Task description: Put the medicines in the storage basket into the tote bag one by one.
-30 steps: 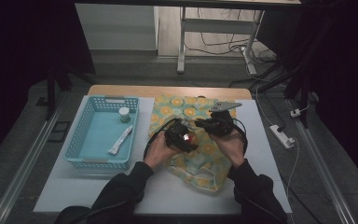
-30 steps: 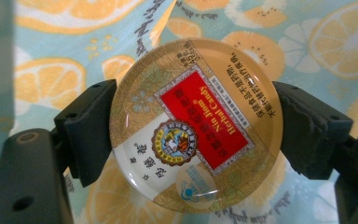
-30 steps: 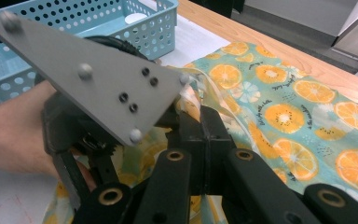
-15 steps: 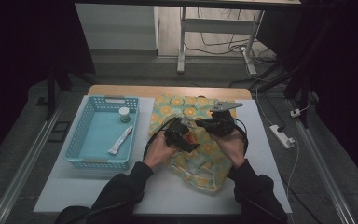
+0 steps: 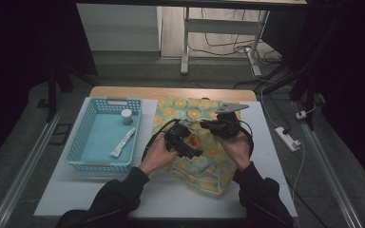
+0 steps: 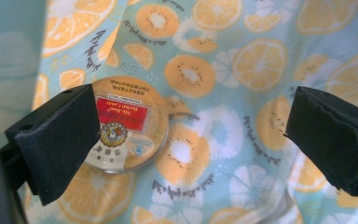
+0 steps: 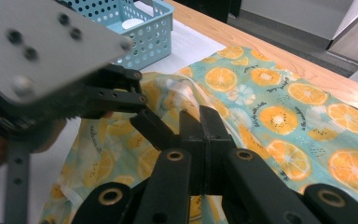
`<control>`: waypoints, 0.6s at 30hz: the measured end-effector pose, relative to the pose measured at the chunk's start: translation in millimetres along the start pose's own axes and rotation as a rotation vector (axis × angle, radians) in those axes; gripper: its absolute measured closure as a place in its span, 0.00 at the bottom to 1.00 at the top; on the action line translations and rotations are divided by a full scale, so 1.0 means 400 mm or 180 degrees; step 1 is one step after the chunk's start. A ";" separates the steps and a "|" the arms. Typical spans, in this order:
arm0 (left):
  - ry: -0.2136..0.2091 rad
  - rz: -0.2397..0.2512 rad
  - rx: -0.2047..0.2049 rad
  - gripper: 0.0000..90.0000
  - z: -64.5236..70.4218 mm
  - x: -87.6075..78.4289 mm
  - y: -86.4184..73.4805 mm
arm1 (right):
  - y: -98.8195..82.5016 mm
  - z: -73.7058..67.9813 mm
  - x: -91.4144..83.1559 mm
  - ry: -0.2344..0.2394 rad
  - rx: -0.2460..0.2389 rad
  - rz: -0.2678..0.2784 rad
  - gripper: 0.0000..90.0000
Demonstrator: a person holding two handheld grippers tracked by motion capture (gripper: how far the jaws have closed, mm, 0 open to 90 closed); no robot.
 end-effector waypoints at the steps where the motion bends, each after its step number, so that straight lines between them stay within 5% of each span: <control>1: -0.0017 0.0010 -0.0007 0.03 0.003 -0.005 -0.002 | 0.000 0.000 0.000 -0.0001 0.0001 -0.0002 1.00; 18: -0.0142 0.0112 -0.0065 0.03 0.010 -0.093 -0.050 | -0.002 0.002 -0.002 -0.0013 0.0007 0.0003 1.00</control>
Point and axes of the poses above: each handheld gripper's, and its own axes: x roughly forward along the jaws, y roughly out of its top, z roughly to its right, the point moved 2 cm from there along x, roughly forward along the jaws, and after that the axes turned 15 degrees about -y, right-handed, at the moved point
